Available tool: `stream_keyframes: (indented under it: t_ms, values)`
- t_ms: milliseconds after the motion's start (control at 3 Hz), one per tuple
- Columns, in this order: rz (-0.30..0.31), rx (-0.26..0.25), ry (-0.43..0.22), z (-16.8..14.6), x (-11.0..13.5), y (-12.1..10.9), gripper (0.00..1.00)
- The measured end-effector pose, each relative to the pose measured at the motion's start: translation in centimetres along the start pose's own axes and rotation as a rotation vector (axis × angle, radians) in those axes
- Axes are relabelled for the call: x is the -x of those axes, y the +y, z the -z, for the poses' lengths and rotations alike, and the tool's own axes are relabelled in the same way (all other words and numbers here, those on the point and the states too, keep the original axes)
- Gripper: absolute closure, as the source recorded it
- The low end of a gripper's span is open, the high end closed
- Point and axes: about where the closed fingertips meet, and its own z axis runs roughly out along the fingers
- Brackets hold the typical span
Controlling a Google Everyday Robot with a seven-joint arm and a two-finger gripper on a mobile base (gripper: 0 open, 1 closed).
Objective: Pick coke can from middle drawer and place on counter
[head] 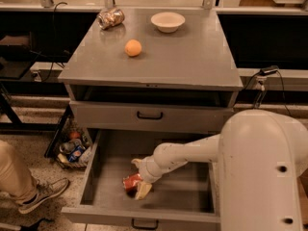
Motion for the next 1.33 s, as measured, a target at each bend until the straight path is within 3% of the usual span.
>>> stream_keyframes:
  t_ms: [333,667,1000,1333]
  values:
    - [0.010,0.014,0.000,-2.0,-0.2,0.3,0.39]
    - [0.007,-0.001,-0.016,-2.0,-0.5,0.4,0.63]
    - [0.017,-0.071,-0.033,1.8,-0.5,0.4,0.86]
    - [0.060,-0.168,-0.040,10.8,0.1,-0.5,1.00]
